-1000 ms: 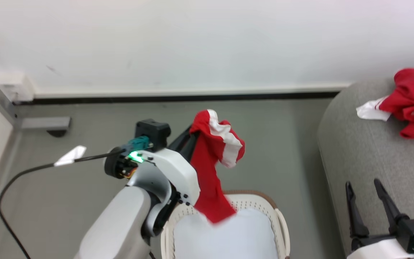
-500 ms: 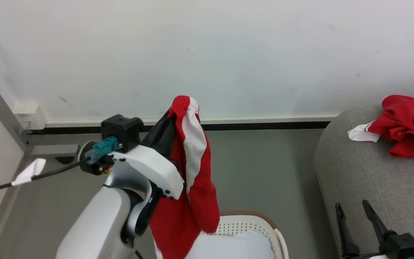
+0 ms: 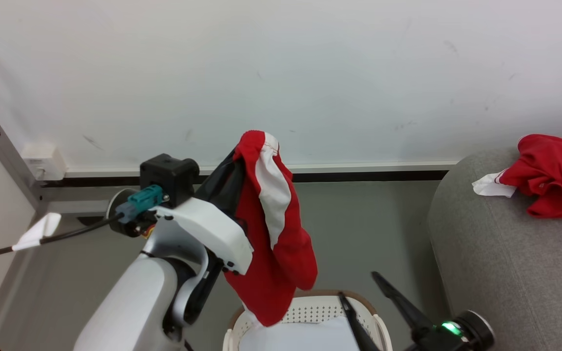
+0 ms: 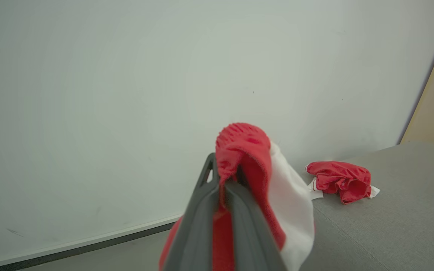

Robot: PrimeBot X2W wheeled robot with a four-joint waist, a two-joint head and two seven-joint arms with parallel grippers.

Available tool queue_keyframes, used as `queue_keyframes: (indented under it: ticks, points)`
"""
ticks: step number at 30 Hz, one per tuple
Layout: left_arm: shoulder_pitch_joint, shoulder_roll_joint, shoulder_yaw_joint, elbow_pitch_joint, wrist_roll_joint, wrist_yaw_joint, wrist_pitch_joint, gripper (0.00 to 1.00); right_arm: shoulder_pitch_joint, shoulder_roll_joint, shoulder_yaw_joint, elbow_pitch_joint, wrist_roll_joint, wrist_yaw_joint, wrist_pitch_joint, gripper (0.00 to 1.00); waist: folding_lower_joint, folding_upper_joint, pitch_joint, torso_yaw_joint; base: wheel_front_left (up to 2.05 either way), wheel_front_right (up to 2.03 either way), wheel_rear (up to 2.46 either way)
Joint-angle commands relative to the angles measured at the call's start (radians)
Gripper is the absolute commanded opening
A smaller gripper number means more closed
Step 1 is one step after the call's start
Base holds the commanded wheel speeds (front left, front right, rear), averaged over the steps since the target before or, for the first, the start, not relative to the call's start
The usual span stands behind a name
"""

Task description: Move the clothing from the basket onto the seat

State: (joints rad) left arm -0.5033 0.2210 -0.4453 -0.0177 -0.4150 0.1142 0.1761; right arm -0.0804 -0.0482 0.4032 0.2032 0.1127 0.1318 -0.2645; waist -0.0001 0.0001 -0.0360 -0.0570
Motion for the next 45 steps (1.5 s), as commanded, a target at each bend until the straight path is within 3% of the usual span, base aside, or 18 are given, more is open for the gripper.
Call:
queue_keyframes:
  ticks: [1,9,17,24,25,26,34,35,36,37,38,39,45]
  points:
    - [0.006,-0.001,-0.003,-0.009,-0.004,0.003,0.005,0.0,-0.027,-0.004,0.035,-0.01,0.001,-0.002,0.0,1.0,0.0001,-0.0001,-0.001,0.001,0.0,0.0,0.0]
    - [-0.015,-0.022,-0.038,-0.015,0.005,0.0,0.017,0.0,-0.167,-0.004,0.166,0.043,0.028,-0.002,0.0,1.0,0.0001,-0.0001,0.002,0.013,0.0,0.0,0.0]
    - [-0.056,-0.047,-0.093,-0.027,0.011,-0.024,0.041,0.0,-0.283,-0.004,0.234,0.217,0.079,-0.002,0.0,1.0,0.0001,-0.0001,0.002,0.06,0.0,0.0,0.0]
    - [-0.051,-0.07,-0.143,-0.068,-0.01,-0.046,0.077,0.0,-0.363,-0.004,0.272,0.291,0.153,-0.002,0.0,1.0,0.0001,-0.0001,-0.003,0.082,0.0,0.0,0.0]
    - [-0.048,-0.071,-0.148,-0.072,-0.009,-0.045,0.078,0.0,-0.372,-0.004,0.28,0.303,0.168,-0.002,0.0,0.39,0.0001,-0.0001,-0.003,0.084,0.0,0.0,0.0]
    - [-0.045,-0.071,-0.153,-0.075,-0.008,-0.044,0.08,0.0,-0.38,-0.004,0.284,0.313,0.186,-0.002,0.0,0.0,0.0001,-0.0001,-0.004,0.086,0.0,0.0,0.0]
    - [-0.029,-0.049,-0.134,-0.041,-0.005,-0.024,0.067,0.0,-0.407,-0.004,0.257,0.352,0.269,-0.002,0.0,0.0,0.0001,-0.0001,-0.001,0.088,0.0,0.0,0.0]
    - [-0.028,-0.044,-0.13,-0.035,-0.001,-0.02,0.066,0.06,-0.402,-0.004,0.243,0.35,0.272,-0.002,0.0,0.0,0.0001,-0.0001,0.0,0.086,0.0,0.0,0.0]
    - [-0.028,-0.044,-0.13,-0.035,-0.001,-0.02,0.066,0.06,-0.402,-0.004,0.243,0.35,0.272,-0.002,0.0,0.0,0.0001,-0.0001,0.0,0.086,0.0,0.0,0.0]
    - [-0.024,-0.039,-0.127,-0.031,0.0,-0.019,0.06,0.21,-0.396,-0.004,0.23,0.35,0.274,-0.002,0.0,0.0,0.0001,-0.0001,0.001,0.081,0.0,0.0,0.0]
    - [-0.021,-0.035,-0.124,-0.026,0.002,-0.016,0.054,0.42,-0.391,-0.004,0.213,0.35,0.27,-0.002,0.0,0.0,0.0001,-0.0001,0.002,0.077,0.0,0.0,0.0]
    - [-0.019,-0.031,-0.121,-0.023,0.006,-0.015,0.047,0.97,-0.388,-0.004,0.196,0.35,0.263,-0.002,0.0,0.0,0.0001,-0.0001,0.003,0.072,0.0,0.0,0.0]
    - [0.008,-0.02,-0.117,-0.001,0.014,0.001,0.013,1.0,-0.37,-0.004,0.043,0.341,0.189,-0.002,0.0,0.0,0.0001,-0.0001,0.01,0.034,0.0,0.0,0.0]
